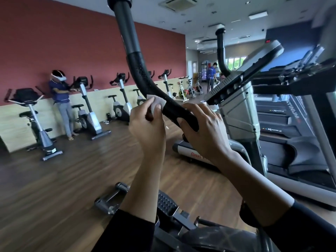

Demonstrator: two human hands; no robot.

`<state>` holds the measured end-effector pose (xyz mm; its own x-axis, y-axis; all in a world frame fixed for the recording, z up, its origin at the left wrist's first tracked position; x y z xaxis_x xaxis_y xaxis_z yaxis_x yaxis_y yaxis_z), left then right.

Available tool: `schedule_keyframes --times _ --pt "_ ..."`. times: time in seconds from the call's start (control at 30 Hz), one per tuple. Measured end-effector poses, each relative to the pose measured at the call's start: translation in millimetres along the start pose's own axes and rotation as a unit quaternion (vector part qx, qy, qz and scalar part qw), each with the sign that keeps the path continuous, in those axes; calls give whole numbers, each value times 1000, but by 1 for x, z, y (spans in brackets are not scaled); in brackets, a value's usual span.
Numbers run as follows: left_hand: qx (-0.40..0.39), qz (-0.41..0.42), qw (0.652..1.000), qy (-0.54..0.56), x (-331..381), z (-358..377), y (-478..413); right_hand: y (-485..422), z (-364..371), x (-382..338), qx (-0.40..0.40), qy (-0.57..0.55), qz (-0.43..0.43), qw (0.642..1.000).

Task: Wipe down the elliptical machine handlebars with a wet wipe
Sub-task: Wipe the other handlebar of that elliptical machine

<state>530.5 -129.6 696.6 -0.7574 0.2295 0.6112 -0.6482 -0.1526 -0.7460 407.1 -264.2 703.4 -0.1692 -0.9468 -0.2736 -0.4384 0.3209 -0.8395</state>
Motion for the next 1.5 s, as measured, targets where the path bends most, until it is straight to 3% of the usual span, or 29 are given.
schedule_keyframes --times 0.3,0.5,0.87,1.2,1.5 --pt "57 17 998 -12 5 3 -32 -34 17 -12 -57 -55 -17 997" --pt "43 46 998 -21 7 1 -50 -64 33 -28 -122 -85 -27 989" --pt "69 78 995 7 8 -3 -64 -103 48 -35 -146 -164 -43 975" --pt "65 90 994 -1 4 -2 -73 -130 79 -30 -206 -331 -29 920" --pt "141 106 984 -35 16 -1 -83 -141 94 -32 -235 -421 -74 873"
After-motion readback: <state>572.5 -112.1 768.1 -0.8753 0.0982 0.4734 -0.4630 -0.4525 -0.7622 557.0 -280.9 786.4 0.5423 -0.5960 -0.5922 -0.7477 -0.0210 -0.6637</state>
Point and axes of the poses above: each hand's wrist, its own y-axis away from the middle knuckle, its own z-axis out of the palm, x = y × z, the point moved 10 cm from there along -y, towards the middle knuckle, and after that the axes turned 5 degrees about y, right-handed, at the moved point
